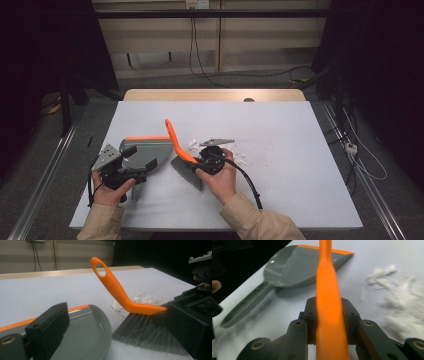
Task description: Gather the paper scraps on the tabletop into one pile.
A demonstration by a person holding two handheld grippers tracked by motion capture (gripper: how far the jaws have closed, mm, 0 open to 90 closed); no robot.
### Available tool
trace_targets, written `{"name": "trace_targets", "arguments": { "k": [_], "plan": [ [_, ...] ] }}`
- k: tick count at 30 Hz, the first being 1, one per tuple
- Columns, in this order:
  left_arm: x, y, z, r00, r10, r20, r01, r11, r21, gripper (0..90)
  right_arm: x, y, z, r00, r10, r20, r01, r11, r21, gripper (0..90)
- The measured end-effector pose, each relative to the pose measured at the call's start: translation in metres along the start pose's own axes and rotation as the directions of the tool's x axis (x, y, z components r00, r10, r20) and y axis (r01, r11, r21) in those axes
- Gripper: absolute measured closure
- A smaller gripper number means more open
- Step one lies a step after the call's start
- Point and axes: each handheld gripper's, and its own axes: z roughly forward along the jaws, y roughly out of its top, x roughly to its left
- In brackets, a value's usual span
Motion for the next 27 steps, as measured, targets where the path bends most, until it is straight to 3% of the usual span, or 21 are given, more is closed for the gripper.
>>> {"name": "trace_targets", "arguments": {
  "k": [6,10,17,22,25,27],
  "plan": [
    [0.000,0.000,0.001,1.0000,0.005,0.000,-0.005,1.0000,0.006,5.9,-0.018,0.002,-0.013,0.9968,0.016,0.079,-0.015,1.000,-0.015,71.5],
    [0.000,0.000,0.002,1.0000,0.005,0.001,-0.005,1.0000,0.008,5.8,-0.027,0.000,-0.023,0.9939,0.029,0.106,-0.026,0.999,-0.025,71.5],
    [-0.002,0.000,0.004,1.0000,0.001,0.005,-0.001,1.0000,0.006,5.8,-0.034,0.000,-0.038,0.9824,-0.009,0.187,0.021,0.998,-0.065,71.5],
    [-0.001,0.000,0.004,1.0000,0.001,0.005,-0.001,1.0000,0.008,5.8,-0.027,0.007,-0.042,0.9889,0.008,0.148,0.011,0.992,-0.124,71.5],
    [0.000,0.000,0.003,1.0000,-0.001,0.004,0.001,1.0000,0.004,5.9,-0.014,0.006,-0.035,0.9952,0.017,0.097,-0.005,0.993,-0.119,71.5],
    [0.000,0.000,0.003,1.0000,0.002,0.004,-0.002,1.0000,0.006,5.8,-0.003,0.004,-0.029,0.9974,-0.011,0.071,0.019,0.994,-0.104,71.5]
  ]
}}
